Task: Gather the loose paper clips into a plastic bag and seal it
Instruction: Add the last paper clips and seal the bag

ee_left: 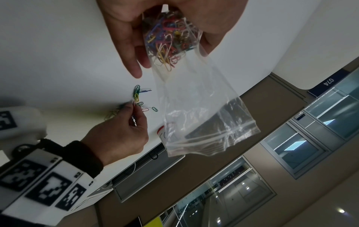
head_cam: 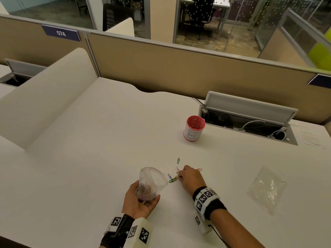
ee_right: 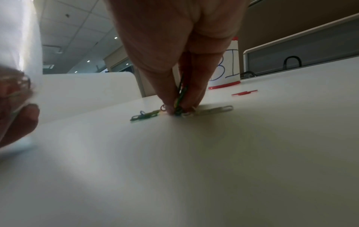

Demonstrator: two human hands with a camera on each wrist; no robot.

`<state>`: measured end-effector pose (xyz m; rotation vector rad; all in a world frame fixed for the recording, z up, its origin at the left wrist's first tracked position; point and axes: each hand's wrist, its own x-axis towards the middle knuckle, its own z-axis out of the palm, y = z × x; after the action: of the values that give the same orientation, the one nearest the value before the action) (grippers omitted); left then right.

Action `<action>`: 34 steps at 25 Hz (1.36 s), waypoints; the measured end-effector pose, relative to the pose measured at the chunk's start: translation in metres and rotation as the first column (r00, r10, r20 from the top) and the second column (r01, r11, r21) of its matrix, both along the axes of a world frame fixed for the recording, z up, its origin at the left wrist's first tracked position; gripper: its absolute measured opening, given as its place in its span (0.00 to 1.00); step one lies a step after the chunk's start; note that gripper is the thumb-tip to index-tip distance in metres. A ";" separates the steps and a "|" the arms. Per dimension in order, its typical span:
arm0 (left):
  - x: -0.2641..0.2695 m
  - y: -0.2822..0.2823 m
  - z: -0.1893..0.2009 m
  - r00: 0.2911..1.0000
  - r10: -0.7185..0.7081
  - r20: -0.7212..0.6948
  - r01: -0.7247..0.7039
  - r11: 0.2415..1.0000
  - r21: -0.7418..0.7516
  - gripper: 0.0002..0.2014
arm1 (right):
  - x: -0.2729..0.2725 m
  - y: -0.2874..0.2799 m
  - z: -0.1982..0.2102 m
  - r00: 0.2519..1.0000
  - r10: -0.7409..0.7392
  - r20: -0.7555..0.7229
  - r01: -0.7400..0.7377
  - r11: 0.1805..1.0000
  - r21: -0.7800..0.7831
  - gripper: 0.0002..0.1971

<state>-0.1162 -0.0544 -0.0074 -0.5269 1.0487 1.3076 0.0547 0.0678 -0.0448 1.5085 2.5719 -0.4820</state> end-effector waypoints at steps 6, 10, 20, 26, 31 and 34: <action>-0.002 0.004 -0.002 1.000 0.019 -0.008 -0.019 1.000 -0.004 0.19 | 0.003 -0.004 0.059 0.875 -0.364 -0.317 0.297 0.924 -0.242 0.04; -0.001 0.004 0.001 0.999 0.043 -0.016 -0.043 0.999 0.000 0.12 | -0.008 -0.023 0.132 0.686 -0.365 -0.629 0.125 0.911 -0.392 0.07; 0.008 -0.003 0.014 0.999 0.023 -0.046 -0.021 0.998 0.059 0.11 | -0.047 -0.046 0.179 0.934 0.137 -0.330 -0.189 0.974 -0.129 0.06; 0.008 -0.007 0.011 1.000 0.026 -0.014 -0.025 0.998 0.066 0.14 | -0.052 -0.051 0.183 0.940 0.225 -0.257 -0.250 0.966 -0.068 0.07; 0.009 -0.007 0.012 1.000 0.024 0.006 -0.024 0.997 0.073 0.14 | -0.052 -0.053 0.184 0.916 0.242 -0.319 -0.269 0.962 -0.043 0.07; 0.011 -0.008 0.012 0.999 0.004 0.039 -0.007 0.997 0.077 0.15 | -0.044 -0.044 0.178 0.839 0.073 -0.539 -0.152 0.983 -0.104 0.07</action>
<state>-0.1056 -0.0619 0.0047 -0.4955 0.9614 1.3319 0.0103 0.0235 0.1335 1.3011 2.9147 -1.1956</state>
